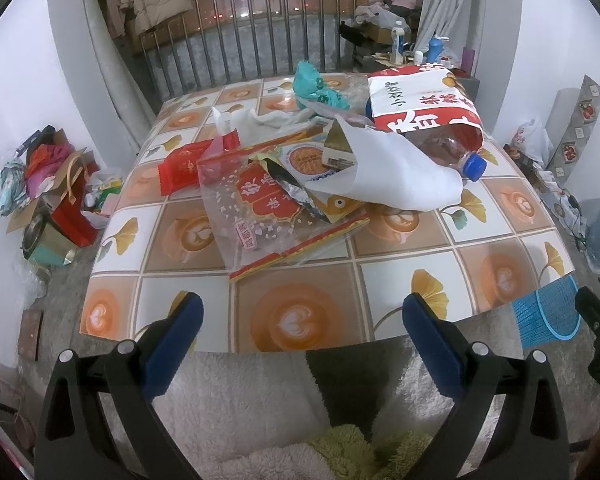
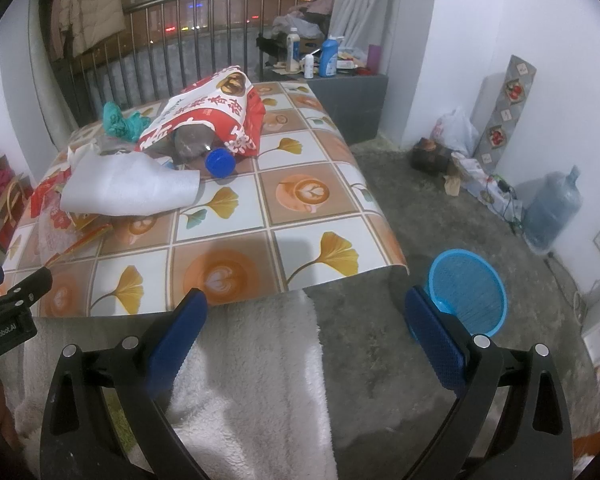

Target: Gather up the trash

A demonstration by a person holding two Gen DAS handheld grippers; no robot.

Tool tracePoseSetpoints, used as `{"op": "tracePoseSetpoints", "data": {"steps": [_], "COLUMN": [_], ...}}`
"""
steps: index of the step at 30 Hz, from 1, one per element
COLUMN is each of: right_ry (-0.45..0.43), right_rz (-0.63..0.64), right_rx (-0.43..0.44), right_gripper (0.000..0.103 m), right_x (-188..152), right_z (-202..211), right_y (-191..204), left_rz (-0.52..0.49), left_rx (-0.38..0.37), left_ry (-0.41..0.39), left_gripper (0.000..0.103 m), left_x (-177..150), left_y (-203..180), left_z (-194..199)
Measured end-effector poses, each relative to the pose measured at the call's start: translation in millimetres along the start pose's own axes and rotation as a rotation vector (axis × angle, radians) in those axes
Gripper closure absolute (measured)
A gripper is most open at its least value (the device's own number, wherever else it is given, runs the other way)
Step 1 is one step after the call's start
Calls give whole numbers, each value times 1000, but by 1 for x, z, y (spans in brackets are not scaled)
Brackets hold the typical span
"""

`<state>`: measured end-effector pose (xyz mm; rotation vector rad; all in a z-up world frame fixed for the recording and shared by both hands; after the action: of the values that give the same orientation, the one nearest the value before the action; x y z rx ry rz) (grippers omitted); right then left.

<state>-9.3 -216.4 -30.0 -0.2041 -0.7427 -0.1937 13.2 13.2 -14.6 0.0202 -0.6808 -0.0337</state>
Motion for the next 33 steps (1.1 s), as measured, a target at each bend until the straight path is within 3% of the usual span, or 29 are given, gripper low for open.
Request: {"op": "tracePoseSetpoints", "data": {"steps": [19, 24, 30, 33], "right_ry": [-8, -24, -106, -100], "right_rz": [-9, -2, 58, 95], "right_rx": [13, 24, 25, 63], "right_gripper": [8, 8, 8, 8], "right_x": [0, 10, 33, 39], "right_z": [1, -3, 0, -5], "right_y": [1, 5, 23, 34], "left_rz": [5, 16, 44, 50], "left_rx": [0, -8, -1, -26], "left_ry": [4, -5, -14, -44], "left_gripper": [6, 6, 6, 6], "left_x": [-5, -3, 10, 19], "left_y": [6, 10, 24, 39], "left_z": [-1, -4, -9, -12]}}
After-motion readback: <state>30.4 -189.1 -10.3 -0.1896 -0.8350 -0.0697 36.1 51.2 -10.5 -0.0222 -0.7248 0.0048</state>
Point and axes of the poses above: each gripper's, at about its wrist camera, not at the fingertips, and z roughly against the way its jaws point, y to its left, x to its top, the point moved 2 cm from there along -z, roughly the way its jaws point, and after that the axes turned 3 degrees about z, right-handed, at the moved point
